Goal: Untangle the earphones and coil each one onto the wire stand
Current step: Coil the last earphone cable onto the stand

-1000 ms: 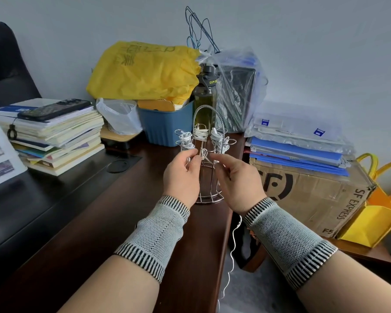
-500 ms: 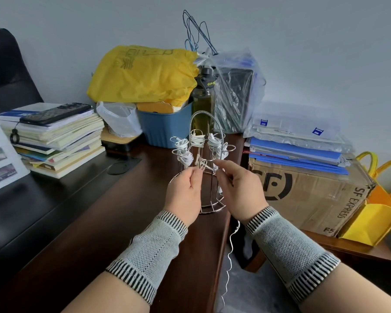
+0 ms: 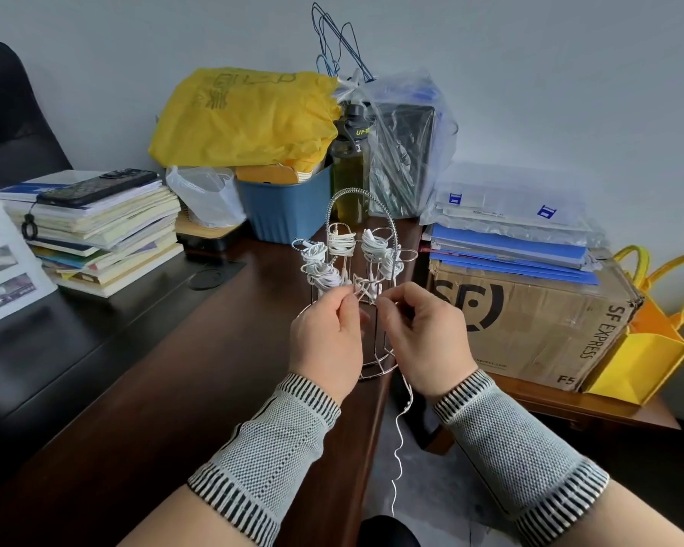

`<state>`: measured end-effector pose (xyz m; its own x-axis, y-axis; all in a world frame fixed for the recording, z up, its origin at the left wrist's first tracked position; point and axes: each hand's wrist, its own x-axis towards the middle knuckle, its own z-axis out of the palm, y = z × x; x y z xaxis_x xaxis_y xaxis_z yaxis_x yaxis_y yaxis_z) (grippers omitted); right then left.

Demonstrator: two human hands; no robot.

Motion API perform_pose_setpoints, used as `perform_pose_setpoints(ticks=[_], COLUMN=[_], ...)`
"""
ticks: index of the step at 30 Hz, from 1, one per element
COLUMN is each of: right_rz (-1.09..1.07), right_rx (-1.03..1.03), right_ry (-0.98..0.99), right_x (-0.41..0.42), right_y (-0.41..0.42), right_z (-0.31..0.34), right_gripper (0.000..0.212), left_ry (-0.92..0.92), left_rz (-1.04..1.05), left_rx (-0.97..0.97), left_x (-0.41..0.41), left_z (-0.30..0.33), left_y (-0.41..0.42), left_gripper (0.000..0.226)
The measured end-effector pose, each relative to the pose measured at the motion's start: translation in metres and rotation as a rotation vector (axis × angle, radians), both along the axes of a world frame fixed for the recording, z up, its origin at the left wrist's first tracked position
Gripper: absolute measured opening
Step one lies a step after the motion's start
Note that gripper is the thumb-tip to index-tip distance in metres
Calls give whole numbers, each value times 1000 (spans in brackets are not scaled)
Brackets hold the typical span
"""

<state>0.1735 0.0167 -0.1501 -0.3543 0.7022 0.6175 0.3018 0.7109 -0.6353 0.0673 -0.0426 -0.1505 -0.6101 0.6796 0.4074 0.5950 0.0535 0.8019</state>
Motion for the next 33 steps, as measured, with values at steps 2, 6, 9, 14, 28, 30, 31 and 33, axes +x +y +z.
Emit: perform_pose_setpoints(ticks=[2,6,9,14,28,30,31,33], right_rz=[1,23,93,93,115,129,135,143], right_rx=[-28,-96,-193,-121,-306,-335,-345,-364], right_ry=[-3,45,106,115,163,176,184,206], right_x=[-1,-5,-5,-3,-13,-14,-15,-13], right_y=[0,-1,-1,-1,6,7,7,8], right_z=[0,0,2,3,9,9,9,6], right_gripper=[14,14,17,22,39,40,41,43], left_ry=[-68,-188,-195,-152,-198,-261,-290,-337], left_rz=[-34,-92,-104,-136,-92,-123,-129,-129], left_rx=[28,61,96,140,185,206,213,232], left_x=[0,-1,-2,0,2,2,2,2], left_z=[1,0,-2,-5,-2,-3,-3,-4], left_y=[-1,-3,0,-3,-1,1,2,3], left_gripper=[30,31,31,30,26,22,19,12])
